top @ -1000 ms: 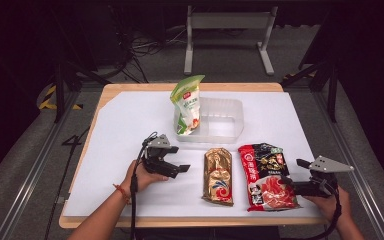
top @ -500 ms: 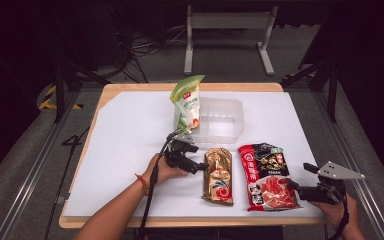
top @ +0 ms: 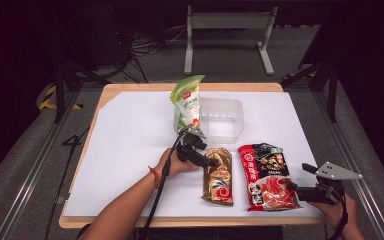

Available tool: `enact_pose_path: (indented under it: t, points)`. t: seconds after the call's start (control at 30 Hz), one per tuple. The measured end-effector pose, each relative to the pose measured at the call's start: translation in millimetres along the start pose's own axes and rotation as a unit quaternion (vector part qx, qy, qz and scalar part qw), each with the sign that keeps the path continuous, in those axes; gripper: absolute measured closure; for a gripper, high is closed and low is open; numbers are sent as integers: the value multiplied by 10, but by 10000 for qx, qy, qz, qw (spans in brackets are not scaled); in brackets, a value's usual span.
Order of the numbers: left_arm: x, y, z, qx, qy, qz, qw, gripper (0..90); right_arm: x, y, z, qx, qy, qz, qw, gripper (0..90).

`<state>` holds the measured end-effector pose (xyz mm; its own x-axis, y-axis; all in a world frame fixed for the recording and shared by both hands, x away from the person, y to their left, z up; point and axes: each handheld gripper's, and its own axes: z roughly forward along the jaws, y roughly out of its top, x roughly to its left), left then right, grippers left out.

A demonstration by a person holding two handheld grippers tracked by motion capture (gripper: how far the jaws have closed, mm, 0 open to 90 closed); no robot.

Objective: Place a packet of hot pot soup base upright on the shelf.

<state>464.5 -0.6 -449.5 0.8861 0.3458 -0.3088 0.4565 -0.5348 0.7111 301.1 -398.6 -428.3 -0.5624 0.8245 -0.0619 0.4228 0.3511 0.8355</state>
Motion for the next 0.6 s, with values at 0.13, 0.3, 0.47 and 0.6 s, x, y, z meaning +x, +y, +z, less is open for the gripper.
enact_pose_path:
  t: [0.13, 0.3, 0.47, 0.6]
  points:
    - [-11, 28, 36, 41, -112, 24, 9999, 148, -8, -9, -2, 9, 2, 30, 10000, 141]
    - [-34, 17, 9, 27, -300, 120, 9995, 359, -5, -13, -5, 19, 11, 36, 10000, 141]
    - [-88, -25, -20, -200, -109, 73, 9997, 508, -4, -15, 1, 45, 26, 56, 10000, 142]
    - [-12, -71, -66, -318, -107, -104, 9994, 713, 3, -17, 3, 45, 53, 50, 10000, 143]
